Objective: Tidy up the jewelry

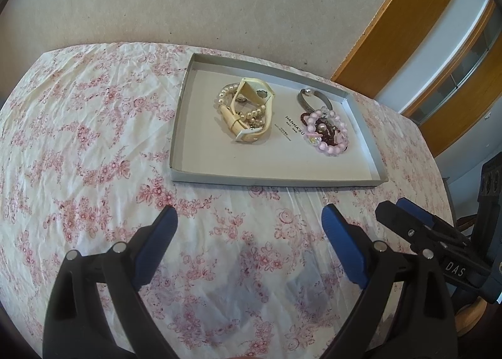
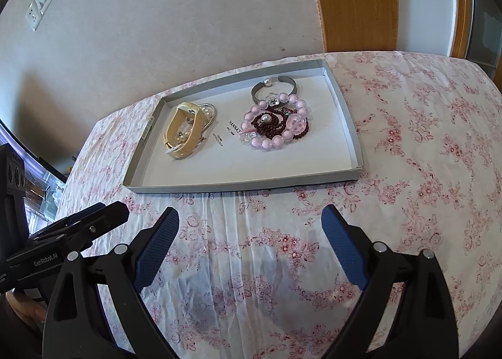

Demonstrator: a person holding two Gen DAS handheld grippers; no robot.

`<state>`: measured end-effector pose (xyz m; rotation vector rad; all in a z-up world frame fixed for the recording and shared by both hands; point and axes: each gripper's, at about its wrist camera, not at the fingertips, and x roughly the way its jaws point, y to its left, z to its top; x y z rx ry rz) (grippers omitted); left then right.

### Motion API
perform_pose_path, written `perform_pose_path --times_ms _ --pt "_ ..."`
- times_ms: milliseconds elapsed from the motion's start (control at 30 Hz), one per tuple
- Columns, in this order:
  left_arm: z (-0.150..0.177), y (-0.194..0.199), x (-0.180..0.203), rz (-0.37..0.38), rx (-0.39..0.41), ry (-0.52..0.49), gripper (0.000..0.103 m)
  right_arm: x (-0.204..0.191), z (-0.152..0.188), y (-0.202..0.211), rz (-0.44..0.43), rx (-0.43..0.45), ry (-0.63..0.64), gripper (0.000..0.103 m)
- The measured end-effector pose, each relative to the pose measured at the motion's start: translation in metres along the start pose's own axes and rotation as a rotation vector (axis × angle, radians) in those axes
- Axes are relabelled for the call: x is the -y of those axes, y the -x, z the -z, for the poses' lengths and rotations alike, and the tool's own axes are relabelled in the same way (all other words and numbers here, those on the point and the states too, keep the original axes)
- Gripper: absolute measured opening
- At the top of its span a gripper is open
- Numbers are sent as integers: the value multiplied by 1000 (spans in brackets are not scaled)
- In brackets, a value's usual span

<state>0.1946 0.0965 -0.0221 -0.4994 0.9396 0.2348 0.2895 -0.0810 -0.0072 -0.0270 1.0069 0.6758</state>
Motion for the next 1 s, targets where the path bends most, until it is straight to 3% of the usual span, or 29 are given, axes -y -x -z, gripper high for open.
perform_pose_path --times_ms 1000 --pt "-2 -6 -3 0 -10 -3 93 -1 0 -1 1 1 0 94"
